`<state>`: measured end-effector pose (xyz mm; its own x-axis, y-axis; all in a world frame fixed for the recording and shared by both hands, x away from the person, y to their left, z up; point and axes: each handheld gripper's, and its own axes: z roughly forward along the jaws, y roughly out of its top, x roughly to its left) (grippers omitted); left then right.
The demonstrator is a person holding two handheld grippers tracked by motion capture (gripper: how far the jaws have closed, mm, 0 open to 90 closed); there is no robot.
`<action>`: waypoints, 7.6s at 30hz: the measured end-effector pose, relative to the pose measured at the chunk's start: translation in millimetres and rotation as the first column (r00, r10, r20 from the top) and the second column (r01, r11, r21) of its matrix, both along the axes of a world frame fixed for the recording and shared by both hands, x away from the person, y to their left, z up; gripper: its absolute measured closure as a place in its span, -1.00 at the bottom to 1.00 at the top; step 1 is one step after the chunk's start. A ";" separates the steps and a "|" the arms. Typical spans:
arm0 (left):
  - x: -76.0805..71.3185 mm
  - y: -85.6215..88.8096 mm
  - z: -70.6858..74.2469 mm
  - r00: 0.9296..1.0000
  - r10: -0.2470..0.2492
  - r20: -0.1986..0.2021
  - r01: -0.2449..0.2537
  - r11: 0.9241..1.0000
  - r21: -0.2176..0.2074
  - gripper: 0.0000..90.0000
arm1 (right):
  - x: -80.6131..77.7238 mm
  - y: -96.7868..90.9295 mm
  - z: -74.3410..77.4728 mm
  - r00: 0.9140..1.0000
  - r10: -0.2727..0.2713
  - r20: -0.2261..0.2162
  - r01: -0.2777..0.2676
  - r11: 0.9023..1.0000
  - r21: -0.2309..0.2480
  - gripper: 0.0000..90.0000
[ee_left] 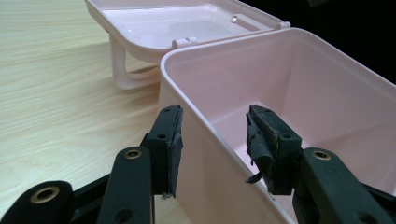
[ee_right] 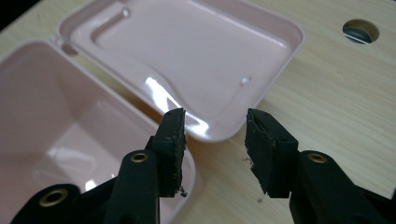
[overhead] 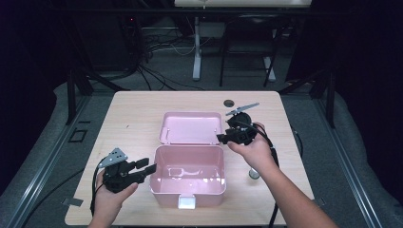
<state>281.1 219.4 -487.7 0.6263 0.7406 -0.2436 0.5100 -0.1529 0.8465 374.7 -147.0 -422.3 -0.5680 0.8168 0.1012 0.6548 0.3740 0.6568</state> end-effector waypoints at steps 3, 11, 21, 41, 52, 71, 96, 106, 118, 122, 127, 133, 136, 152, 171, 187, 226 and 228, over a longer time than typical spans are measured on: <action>0.4 1.6 1.1 1.000 -0.001 -0.001 0.001 1.000 0.004 0.23 | -5.7 -5.8 -1.4 1.000 0.026 0.010 -0.026 0.997 -0.074 0.26; 1.7 4.0 1.6 1.000 -0.012 -0.011 0.012 1.000 -0.006 0.22 | -9.2 -22.3 -2.3 1.000 0.015 0.011 -0.013 0.988 -0.153 0.10; 2.0 3.5 1.5 1.000 -0.015 -0.013 0.015 1.000 -0.006 0.19 | -10.6 -28.2 -5.8 0.999 0.029 -0.031 -0.035 0.976 -0.215 -0.03; 0.8 6.3 3.7 1.000 -0.008 -0.002 0.008 1.000 -0.003 0.20 | -5.8 -36.4 -27.3 0.980 0.012 -0.200 -0.074 0.948 -0.308 -0.18; 0.2 7.6 5.7 1.000 0.001 0.014 -0.001 1.000 0.001 0.17 | -9.1 -45.1 -34.5 0.970 0.019 -0.243 -0.087 0.959 -0.271 -0.62; -2.3 3.9 13.9 1.000 0.002 -0.002 -0.002 0.999 0.038 -0.18 | -10.7 -51.5 -45.0 0.956 0.050 -0.290 -0.148 0.934 -0.326 -0.25; -2.7 4.8 13.4 1.000 -0.006 -0.005 0.006 0.999 0.039 -0.13 | -5.9 -64.6 -74.5 0.940 -0.030 -0.341 -0.111 0.916 -0.384 -0.12; -2.5 5.9 13.3 1.000 0.001 -0.006 -0.001 0.999 0.035 -0.13 | 0.1 -69.4 -78.2 0.926 -0.056 -0.373 -0.091 0.926 -0.365 0.01; -2.2 6.7 12.9 1.000 0.008 -0.012 -0.008 0.999 0.033 -0.13 | 0.7 -67.6 -82.9 0.915 -0.055 -0.399 -0.107 0.923 -0.371 0.07; -2.0 6.7 12.6 1.000 0.009 -0.012 -0.008 0.999 0.034 -0.13 | 0.7 -67.7 -83.3 0.909 -0.064 -0.412 -0.110 0.916 -0.385 0.07; -1.8 6.1 11.9 1.000 0.011 -0.015 -0.011 0.999 0.032 -0.13 | 0.3 -69.5 -86.9 0.907 -0.064 -0.415 -0.105 0.922 -0.372 0.09; -1.8 5.9 11.8 1.000 0.014 -0.016 -0.013 0.999 0.032 -0.13 | 0.1 -72.0 -87.8 0.909 -0.056 -0.412 -0.104 0.929 -0.356 0.10; -1.7 5.9 11.6 1.000 0.013 -0.019 -0.013 0.999 0.034 -0.13 | 0.1 -71.6 -87.5 0.907 -0.063 -0.417 -0.101 0.928 -0.360 0.10; -1.3 8.2 12.7 1.000 0.015 -0.023 -0.014 1.000 0.018 -0.12 | -2.2 -64.4 -70.9 0.909 -0.046 -0.413 -0.131 0.911 -0.391 0.11; -3.1 6.4 16.6 0.999 -0.014 0.038 0.012 0.998 0.068 0.05 | -15.1 -38.6 -17.7 0.932 0.047 -0.360 -0.203 0.889 -0.410 0.11; -2.4 7.6 17.3 1.000 -0.006 0.025 0.003 0.996 0.092 -0.15 | -21.2 -18.4 15.7 0.933 0.144 -0.330 -0.279 0.868 -0.411 0.11; -1.1 7.3 15.2 1.000 -0.019 0.002 0.019 0.996 0.082 -0.15 | -27.9 35.5 51.2 0.862 0.368 -0.349 -0.498 0.743 -0.447 0.11; -1.2 7.1 15.6 1.000 -0.021 0.002 0.021 0.996 0.083 -0.15 | -28.3 40.4 52.2 0.855 0.388 -0.345 -0.513 0.736 -0.442 0.11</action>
